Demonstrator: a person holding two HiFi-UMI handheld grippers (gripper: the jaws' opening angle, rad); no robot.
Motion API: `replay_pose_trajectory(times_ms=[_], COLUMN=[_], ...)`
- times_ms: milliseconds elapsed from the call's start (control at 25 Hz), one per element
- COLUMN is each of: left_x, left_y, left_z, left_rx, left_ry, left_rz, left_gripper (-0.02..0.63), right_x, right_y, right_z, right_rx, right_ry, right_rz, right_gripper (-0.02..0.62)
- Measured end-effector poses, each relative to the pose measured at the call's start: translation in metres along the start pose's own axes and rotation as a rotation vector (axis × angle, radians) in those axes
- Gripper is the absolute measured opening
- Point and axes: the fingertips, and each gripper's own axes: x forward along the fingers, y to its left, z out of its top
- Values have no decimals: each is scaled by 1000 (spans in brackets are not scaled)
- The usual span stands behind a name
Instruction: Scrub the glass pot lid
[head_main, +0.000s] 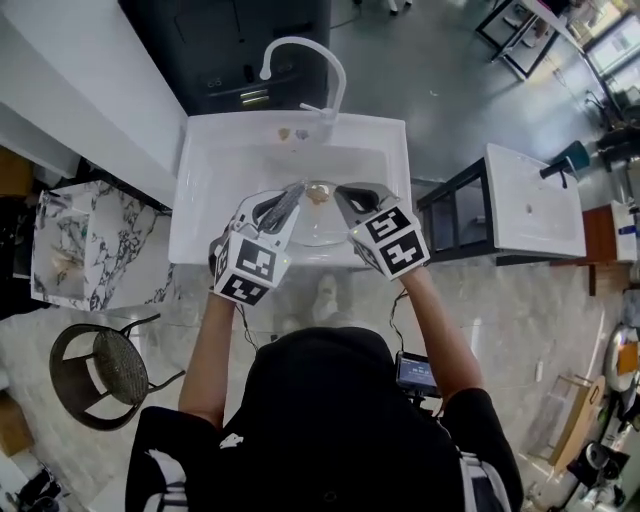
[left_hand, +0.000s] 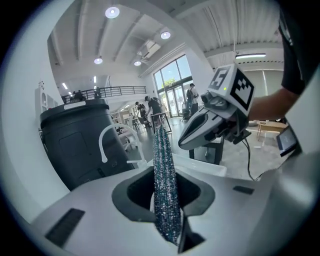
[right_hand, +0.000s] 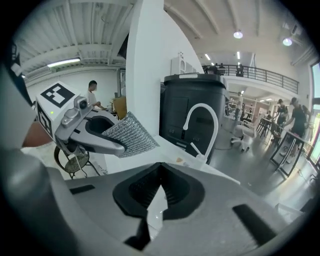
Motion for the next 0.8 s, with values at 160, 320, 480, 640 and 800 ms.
replay_pose_trajectory(times_ms=[160,320,480,640,800], left_x=[-20,-41,-61,-78,-94], left_y=[5,12,19,29,35], left_z=[27,52,77,100,124], left_rx=[-2,-22,-34,-81,-120], left_ry=[-71,-152,-231,-298,-381], left_rz=[24,38,69,114,139], left_gripper=[75,75,75,75,75], right_x=[-27,-51,-76,-100,-116], right_y=[-4,-7,-7,-6,-1], right_z=[29,64,94,121,139], right_rx=[23,52,68,57,20], right_ry=[-102,-215,-319,-418,-503], right_rz=[-25,-40,-58,-93,-101], right_gripper=[0,0,0,0,0])
